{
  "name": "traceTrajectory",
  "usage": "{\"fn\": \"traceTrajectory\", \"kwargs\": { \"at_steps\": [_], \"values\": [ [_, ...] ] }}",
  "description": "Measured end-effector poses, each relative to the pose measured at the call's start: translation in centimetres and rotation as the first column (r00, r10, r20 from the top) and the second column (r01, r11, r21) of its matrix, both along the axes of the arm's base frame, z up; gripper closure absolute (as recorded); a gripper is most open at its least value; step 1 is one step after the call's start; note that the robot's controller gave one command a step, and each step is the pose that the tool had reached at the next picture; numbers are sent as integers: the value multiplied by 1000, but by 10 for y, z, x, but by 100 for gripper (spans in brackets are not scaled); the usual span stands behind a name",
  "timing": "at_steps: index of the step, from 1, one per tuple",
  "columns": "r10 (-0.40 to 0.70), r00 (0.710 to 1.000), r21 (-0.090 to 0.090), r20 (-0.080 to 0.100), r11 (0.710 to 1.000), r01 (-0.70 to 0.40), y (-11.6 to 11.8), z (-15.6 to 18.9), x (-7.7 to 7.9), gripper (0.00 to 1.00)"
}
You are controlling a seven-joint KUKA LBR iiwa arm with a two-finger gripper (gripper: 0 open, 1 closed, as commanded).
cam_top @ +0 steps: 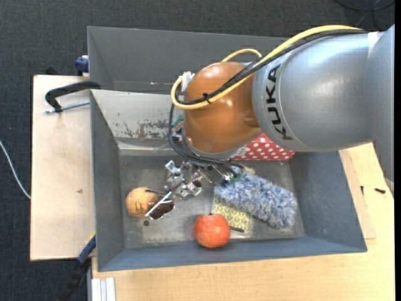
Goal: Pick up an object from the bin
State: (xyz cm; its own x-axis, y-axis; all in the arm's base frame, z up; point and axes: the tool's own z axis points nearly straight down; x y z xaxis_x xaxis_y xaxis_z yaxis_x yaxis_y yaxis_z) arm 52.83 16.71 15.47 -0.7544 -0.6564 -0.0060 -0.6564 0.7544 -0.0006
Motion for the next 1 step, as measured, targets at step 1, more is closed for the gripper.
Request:
{"fn": "traceTrajectory", "kwargs": {
  "at_steps": [1],
  "values": [
    [0, 1000, 0, 1, 1000, 0, 0, 13, 0, 100]
  ]
}}
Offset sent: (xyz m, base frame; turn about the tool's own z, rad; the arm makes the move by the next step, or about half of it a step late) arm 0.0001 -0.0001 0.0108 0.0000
